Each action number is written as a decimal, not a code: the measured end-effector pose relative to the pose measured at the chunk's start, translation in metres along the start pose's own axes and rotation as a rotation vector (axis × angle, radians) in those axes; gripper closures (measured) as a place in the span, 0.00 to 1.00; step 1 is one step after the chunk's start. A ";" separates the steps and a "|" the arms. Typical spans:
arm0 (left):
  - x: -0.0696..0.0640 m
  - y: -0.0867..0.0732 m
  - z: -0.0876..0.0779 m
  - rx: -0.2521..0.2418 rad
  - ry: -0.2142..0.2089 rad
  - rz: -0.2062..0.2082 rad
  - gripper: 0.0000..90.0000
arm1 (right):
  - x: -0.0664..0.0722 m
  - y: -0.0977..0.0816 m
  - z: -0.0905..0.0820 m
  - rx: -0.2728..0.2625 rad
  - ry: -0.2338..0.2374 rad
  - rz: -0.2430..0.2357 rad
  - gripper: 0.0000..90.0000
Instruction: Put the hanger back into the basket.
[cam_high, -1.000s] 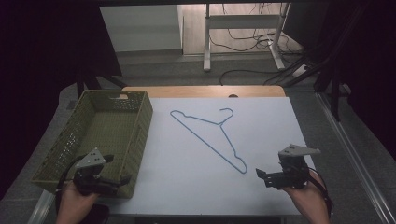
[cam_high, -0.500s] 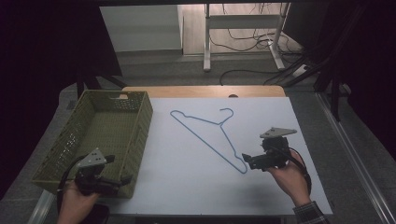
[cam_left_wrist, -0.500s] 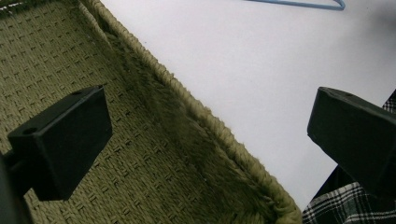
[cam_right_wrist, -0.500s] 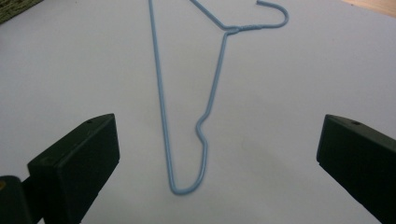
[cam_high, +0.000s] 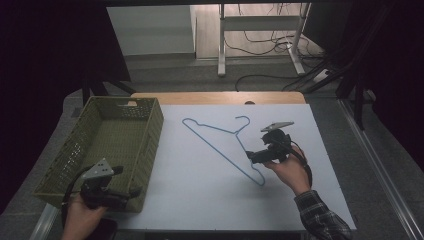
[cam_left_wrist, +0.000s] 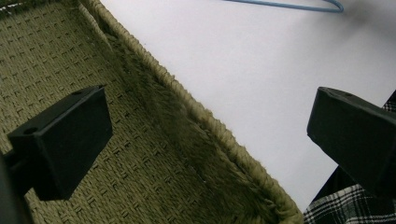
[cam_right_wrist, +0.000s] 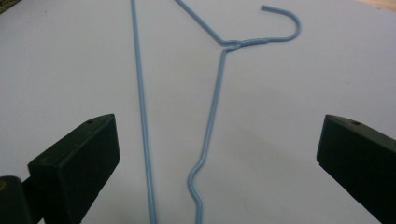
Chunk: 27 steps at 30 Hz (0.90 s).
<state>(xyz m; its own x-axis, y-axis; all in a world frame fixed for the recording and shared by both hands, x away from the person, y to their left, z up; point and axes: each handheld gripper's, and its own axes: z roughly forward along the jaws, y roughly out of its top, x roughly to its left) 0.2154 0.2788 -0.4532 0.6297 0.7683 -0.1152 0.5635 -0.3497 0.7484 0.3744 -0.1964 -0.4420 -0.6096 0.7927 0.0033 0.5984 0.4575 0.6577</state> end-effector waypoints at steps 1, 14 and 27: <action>0.000 0.000 0.000 0.000 0.000 0.000 0.00 | 0.000 0.000 0.000 0.000 0.000 0.000 0.00; 0.001 -0.001 0.000 0.003 0.000 0.001 0.00 | -0.002 0.026 0.048 0.104 -0.008 -0.004 0.10; 0.001 -0.001 0.000 0.003 0.002 0.001 0.01 | -0.005 0.041 0.079 0.174 -0.004 -0.055 0.49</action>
<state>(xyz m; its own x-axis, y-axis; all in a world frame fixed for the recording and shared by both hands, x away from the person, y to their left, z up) 0.2156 0.2797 -0.4536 0.6290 0.7691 -0.1131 0.5648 -0.3521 0.7463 0.4435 -0.1499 -0.4746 -0.6419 0.7662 -0.0319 0.6457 0.5624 0.5165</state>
